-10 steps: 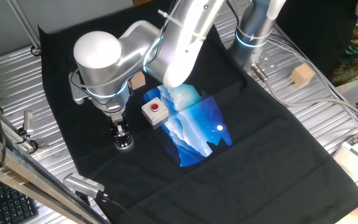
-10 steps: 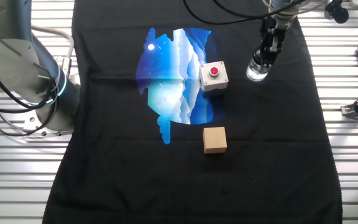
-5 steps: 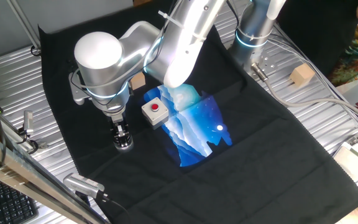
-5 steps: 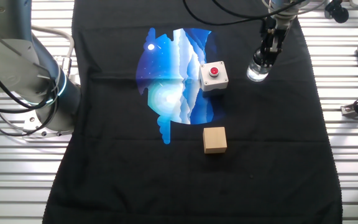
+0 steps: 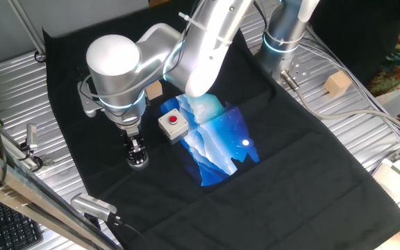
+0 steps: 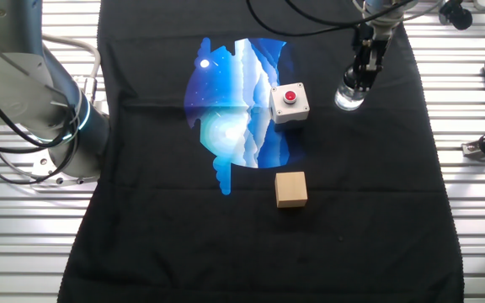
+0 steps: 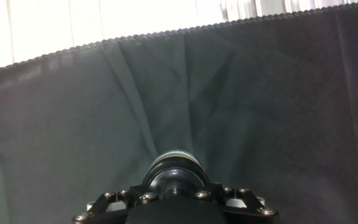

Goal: Screw the lid onto the jar

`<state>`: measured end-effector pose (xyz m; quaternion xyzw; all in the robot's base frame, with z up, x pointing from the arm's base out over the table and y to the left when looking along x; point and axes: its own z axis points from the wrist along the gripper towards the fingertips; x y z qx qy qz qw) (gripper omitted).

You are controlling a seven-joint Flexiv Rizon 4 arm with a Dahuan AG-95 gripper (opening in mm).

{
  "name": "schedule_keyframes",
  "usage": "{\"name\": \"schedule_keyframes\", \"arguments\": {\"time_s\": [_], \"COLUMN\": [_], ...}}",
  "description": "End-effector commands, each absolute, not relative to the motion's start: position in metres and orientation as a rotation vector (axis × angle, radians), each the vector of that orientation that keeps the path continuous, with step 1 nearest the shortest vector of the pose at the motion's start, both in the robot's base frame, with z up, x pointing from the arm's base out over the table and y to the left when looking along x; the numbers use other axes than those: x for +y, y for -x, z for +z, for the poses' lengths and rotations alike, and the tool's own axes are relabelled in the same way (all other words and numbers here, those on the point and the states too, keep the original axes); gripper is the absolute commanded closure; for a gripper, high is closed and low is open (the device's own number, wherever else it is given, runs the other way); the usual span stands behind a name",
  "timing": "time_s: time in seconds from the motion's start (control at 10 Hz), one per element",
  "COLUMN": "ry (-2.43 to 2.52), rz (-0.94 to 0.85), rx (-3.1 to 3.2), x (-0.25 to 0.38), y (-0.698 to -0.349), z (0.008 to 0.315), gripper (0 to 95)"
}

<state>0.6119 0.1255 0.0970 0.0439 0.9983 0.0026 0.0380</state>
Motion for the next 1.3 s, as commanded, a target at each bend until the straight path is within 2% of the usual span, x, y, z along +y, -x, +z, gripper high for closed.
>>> {"name": "schedule_keyframes", "arguments": {"time_s": [0.1, 0.2, 1.3], "ry": [-0.12, -0.106, 0.241], "rz": [0.004, 0.006, 0.003], "rx": [3.066, 3.065, 3.088], "x": [0.1256, 0.1256, 0.1338], "y": [-0.612, -0.6121, -0.614], "z": [0.0967, 0.0965, 0.1025], "gripper": [38.0, 19.0, 19.0]}}
